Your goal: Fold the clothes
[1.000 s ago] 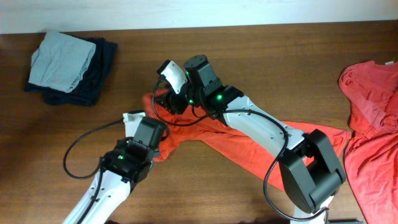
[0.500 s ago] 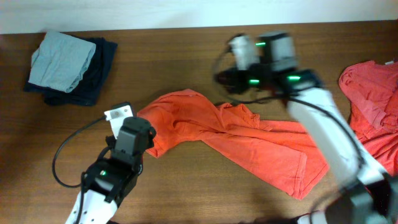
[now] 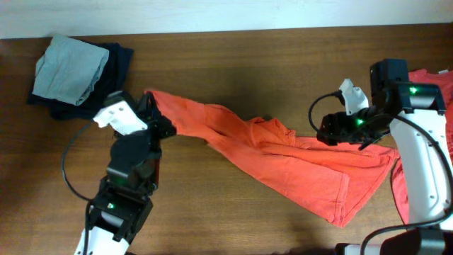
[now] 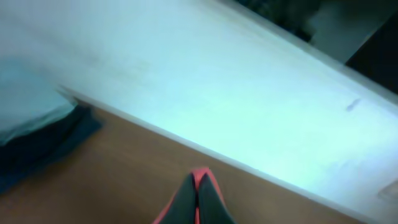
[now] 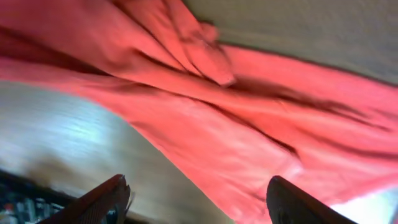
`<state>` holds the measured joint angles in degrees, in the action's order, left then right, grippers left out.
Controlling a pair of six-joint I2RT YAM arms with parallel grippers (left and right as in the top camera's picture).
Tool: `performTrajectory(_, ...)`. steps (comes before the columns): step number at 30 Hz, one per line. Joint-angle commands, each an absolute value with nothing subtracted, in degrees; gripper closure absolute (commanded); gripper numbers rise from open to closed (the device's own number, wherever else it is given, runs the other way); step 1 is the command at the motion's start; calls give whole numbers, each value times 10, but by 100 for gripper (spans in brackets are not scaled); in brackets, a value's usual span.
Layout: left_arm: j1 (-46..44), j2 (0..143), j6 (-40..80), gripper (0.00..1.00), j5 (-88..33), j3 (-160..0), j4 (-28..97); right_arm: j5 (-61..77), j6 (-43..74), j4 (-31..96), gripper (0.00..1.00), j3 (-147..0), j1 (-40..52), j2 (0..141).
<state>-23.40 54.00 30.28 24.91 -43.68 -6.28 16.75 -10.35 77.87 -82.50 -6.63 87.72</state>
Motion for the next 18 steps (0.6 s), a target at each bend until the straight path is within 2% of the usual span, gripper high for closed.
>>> performTrajectory(1,-225,557,297,100,258,-440,-113,126,-109,782,23,-803,-68,885)
performTrajectory(7,-178,617,297,100,255,-440,-234,126,-89,747,23,-733,-68,885)
performTrajectory(13,-139,662,297,100,189,-441,-351,159,-90,693,25,-685,-67,885)
performTrajectory(18,-120,667,297,99,178,-452,-385,159,-93,666,27,-672,-45,885)
